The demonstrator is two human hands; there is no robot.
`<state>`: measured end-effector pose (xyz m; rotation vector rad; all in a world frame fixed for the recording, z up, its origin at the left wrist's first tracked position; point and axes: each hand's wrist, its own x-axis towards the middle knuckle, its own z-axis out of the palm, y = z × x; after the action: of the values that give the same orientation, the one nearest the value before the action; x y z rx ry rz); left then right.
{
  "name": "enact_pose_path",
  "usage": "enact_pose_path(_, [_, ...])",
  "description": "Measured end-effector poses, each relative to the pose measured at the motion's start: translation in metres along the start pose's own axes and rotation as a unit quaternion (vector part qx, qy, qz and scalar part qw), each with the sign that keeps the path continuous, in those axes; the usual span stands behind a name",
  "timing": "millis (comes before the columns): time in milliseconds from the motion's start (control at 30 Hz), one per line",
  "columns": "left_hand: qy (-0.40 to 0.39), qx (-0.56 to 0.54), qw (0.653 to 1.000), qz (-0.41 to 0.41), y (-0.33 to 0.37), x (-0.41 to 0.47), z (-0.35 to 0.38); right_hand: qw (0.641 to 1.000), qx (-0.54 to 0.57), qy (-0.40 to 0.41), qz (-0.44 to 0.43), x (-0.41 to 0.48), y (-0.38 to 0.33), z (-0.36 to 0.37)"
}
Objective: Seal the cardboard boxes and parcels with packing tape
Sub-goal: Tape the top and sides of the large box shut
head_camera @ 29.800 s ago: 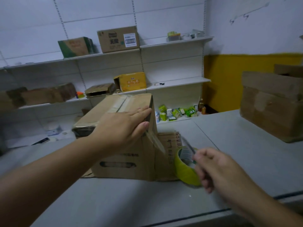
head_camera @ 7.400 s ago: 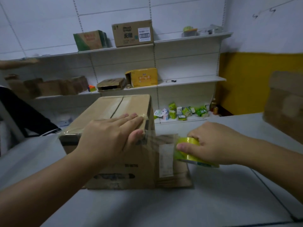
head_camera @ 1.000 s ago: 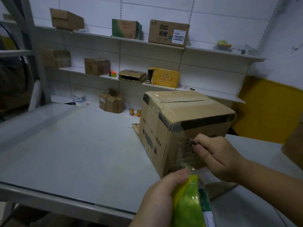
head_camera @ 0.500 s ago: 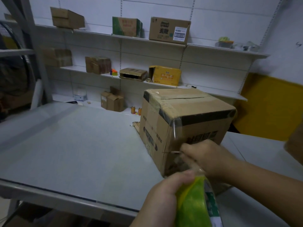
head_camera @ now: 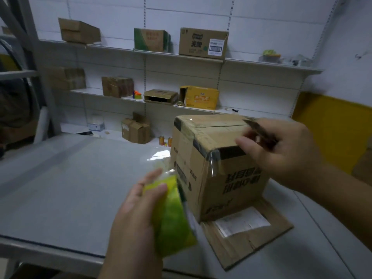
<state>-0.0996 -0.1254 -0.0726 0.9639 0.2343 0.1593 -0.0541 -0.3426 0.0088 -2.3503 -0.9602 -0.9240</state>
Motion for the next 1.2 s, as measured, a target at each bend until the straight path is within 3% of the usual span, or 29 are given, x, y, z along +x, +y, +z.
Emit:
enact_pose_path(100, [0.01, 0.04, 0.997, 0.058, 0.005, -0.014, 0.0, 0.992, -0.091, -0.067, -0.059, 0.039, -0.017, 0.005])
enact_pose_path(167, [0.022, 0.045, 0.997, 0.052, 0.001, -0.007, -0.003, 0.962, -0.212, -0.127, -0.12, 0.041, -0.012, 0.024])
enact_pose_path(233, [0.048, 0.056, 0.996, 0.059, 0.001, -0.003, -0.006, 0.94, -0.265, -0.153, -0.151, 0.032, -0.002, 0.038])
enact_pose_path(433, [0.005, 0.145, 0.989, 0.035, -0.008, 0.01, -0.019, 0.935, -0.308, -0.052, -0.167, 0.012, 0.009, 0.06])
enact_pose_path(567, [-0.087, 0.304, 0.948, 0.047, 0.004, 0.019, -0.025, 0.944, -0.307, -0.042, -0.112, 0.006, 0.008, 0.058])
enact_pose_path(633, [-0.162, 0.444, 0.879, 0.07, 0.01, 0.023, -0.028, 0.953, -0.293, -0.037, -0.073, 0.003, 0.012, 0.052])
enact_pose_path(700, [-0.233, 0.6, 0.756, 0.118, 0.011, 0.027, -0.032, 0.96, -0.275, -0.047, -0.03, 0.001, 0.016, 0.049])
enact_pose_path(800, [-0.307, 0.728, 0.578, 0.203, 0.002, 0.029, -0.032, 0.969, -0.242, -0.046, 0.021, -0.001, 0.018, 0.046])
enact_pose_path(833, [-0.316, 0.748, 0.54, 0.22, 0.0, 0.028, -0.031, 0.97, -0.236, -0.051, 0.032, -0.002, 0.018, 0.045])
enact_pose_path(867, [-0.319, 0.756, 0.524, 0.23, -0.001, 0.026, -0.03, 0.969, -0.238, -0.055, 0.035, -0.002, 0.017, 0.044])
enact_pose_path(1000, [-0.305, 0.702, 0.566, 0.306, -0.008, 0.023, -0.032, 0.962, -0.245, -0.071, 0.1, -0.004, 0.015, 0.042])
enact_pose_path(1067, [-0.279, 0.64, 0.621, 0.356, -0.006, 0.025, -0.04, 0.966, -0.187, -0.101, 0.147, -0.007, 0.017, 0.037])
enact_pose_path(1133, [-0.221, 0.543, 0.705, 0.399, 0.003, 0.029, -0.042, 0.973, -0.068, -0.108, 0.193, -0.01, 0.022, 0.027])
enact_pose_path(1200, [-0.171, 0.453, 0.748, 0.454, 0.013, 0.038, -0.033, 0.97, 0.043, -0.046, 0.234, -0.013, 0.031, 0.023])
